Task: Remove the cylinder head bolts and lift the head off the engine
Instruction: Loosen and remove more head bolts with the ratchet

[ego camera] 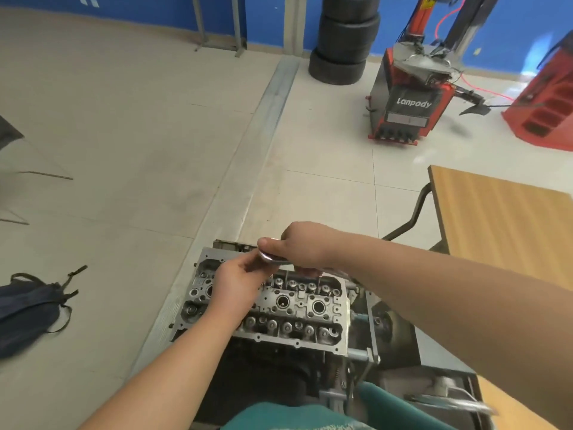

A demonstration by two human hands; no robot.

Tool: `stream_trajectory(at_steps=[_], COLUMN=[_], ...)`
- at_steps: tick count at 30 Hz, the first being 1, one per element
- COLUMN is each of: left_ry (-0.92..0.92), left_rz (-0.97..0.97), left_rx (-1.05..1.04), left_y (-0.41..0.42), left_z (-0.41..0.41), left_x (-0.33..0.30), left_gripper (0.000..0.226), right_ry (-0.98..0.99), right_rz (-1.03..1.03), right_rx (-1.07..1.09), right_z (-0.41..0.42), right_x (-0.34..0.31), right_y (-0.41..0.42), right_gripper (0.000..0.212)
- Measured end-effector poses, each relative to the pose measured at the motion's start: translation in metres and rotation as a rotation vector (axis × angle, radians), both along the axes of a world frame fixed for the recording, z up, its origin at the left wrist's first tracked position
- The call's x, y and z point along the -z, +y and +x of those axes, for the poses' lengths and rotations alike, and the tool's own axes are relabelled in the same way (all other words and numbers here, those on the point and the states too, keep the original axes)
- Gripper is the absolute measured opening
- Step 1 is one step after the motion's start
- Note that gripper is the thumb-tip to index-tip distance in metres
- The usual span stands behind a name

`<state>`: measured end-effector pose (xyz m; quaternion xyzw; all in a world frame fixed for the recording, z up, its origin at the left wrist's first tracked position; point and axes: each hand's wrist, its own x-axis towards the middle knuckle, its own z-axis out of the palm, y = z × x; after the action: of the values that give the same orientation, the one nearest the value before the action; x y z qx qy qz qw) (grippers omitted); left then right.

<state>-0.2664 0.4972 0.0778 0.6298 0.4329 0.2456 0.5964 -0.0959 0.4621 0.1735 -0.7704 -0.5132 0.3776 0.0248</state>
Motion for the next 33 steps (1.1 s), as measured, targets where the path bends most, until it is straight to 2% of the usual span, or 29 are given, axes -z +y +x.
stream_trajectory(at_steps=[2,3,5,9,12,16,20,24,27,29,33], left_ry=[0.013,0.019,0.009,-0.026,-0.034,-0.062,-0.139,-0.15,-0.137,-0.133,-0.15], left_rz=[0.013,0.013,-0.003,-0.042,-0.011,0.019,-0.02,-0.079,-0.116,-0.136,-0.15], left_rx=[0.012,0.015,0.013,-0.048,-0.026,0.006,-0.024,-0.096,-0.121,-0.136,-0.158], left_y=[0.001,0.003,0.004,0.004,0.004,0.002,-0.002,-0.003,-0.001,-0.002,-0.003], left_z=[0.001,0.001,0.001,-0.001,-0.001,0.0,0.007,0.016,0.019,0.02,0.019], left_x=[0.001,0.002,0.003,0.006,0.008,0.008,0.006,0.001,-0.002,-0.004,-0.002], left_gripper=[0.032,0.035,0.036,0.021,0.025,0.027,0.038,0.021,0.018,0.018,0.026], right_ry=[0.368,0.469,0.494,0.56,0.622,0.422,0.151,-0.089,-0.252,-0.302,-0.364], right_rz=[-0.029,-0.015,0.061,0.296,0.494,0.493,0.297,0.11,-0.067,-0.101,-0.026], right_rx=[0.272,0.356,0.379,0.385,0.418,0.476,0.594,0.619,0.592,0.608,0.634], right_z=[-0.007,-0.012,-0.02,-0.023,-0.005,0.047,0.108,0.161,0.18,0.189,0.194], right_x=[0.003,0.005,0.006,-0.027,-0.059,-0.052,0.021,0.108,0.154,0.176,0.206], right_y=[-0.011,-0.016,-0.021,-0.019,-0.023,-0.065,-0.136,-0.203,-0.239,-0.254,-0.272], right_gripper=[0.07,0.066,0.064,0.054,0.05,0.05,0.042,0.026,0.056,0.059,0.066])
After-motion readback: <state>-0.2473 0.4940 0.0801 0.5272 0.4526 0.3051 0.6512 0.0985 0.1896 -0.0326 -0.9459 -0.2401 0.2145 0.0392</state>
